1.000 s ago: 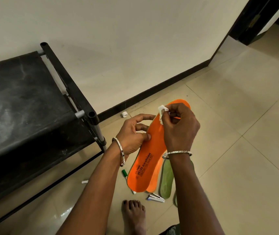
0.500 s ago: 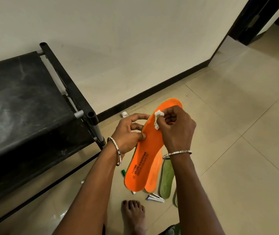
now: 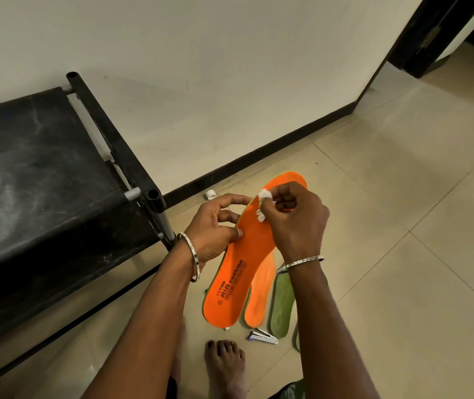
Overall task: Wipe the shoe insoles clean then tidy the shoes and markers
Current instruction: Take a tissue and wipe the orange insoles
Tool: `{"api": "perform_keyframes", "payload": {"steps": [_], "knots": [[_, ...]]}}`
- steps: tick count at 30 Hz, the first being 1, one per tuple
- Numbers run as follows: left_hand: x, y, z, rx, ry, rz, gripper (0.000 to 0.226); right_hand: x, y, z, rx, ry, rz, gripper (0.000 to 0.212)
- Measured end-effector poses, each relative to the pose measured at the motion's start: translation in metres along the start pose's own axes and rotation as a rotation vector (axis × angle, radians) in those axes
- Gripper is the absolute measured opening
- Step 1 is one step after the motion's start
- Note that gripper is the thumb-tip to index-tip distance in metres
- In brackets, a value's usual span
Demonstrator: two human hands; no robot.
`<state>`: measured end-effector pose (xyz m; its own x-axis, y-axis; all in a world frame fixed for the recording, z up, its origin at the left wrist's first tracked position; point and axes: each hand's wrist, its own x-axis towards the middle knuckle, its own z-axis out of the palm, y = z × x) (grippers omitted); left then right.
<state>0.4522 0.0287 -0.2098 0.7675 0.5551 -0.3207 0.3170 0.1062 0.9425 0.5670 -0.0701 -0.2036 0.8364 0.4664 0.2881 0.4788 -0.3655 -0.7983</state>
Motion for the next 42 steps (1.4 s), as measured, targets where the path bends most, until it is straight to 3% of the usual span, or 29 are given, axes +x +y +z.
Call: {"api": "perform_keyframes", "payload": {"steps": [3,5,13,20,30,37,42], "knots": [[-0.002,0.002,-0.003,0.011,-0.027,-0.001,0.057,0.008,0.011,-0.011,-0.014,0.196,0.081,0.008],[-0.003,0.002,-0.003,0.004,-0.042,-0.004,0.057,0.01,0.015,-0.015,-0.02,0.235,0.11,0.009],[-0.003,0.003,-0.004,0.005,-0.013,0.013,0.055,-0.002,-0.007,0.002,0.031,0.059,-0.034,0.008],[-0.006,0.004,-0.012,-0.089,0.001,0.035,0.058,0.009,0.018,-0.022,-0.01,0.213,0.094,0.012],[-0.003,0.003,-0.003,-0.01,-0.008,0.038,0.057,-0.002,-0.003,0.002,0.0,0.099,-0.019,0.011],[-0.004,0.002,-0.013,-0.029,-0.055,0.034,0.058,0.01,0.023,-0.024,-0.014,0.225,0.103,0.014],[-0.001,0.0,-0.007,0.054,-0.1,0.023,0.056,0.005,0.009,-0.012,0.006,0.187,0.037,0.014]]}}
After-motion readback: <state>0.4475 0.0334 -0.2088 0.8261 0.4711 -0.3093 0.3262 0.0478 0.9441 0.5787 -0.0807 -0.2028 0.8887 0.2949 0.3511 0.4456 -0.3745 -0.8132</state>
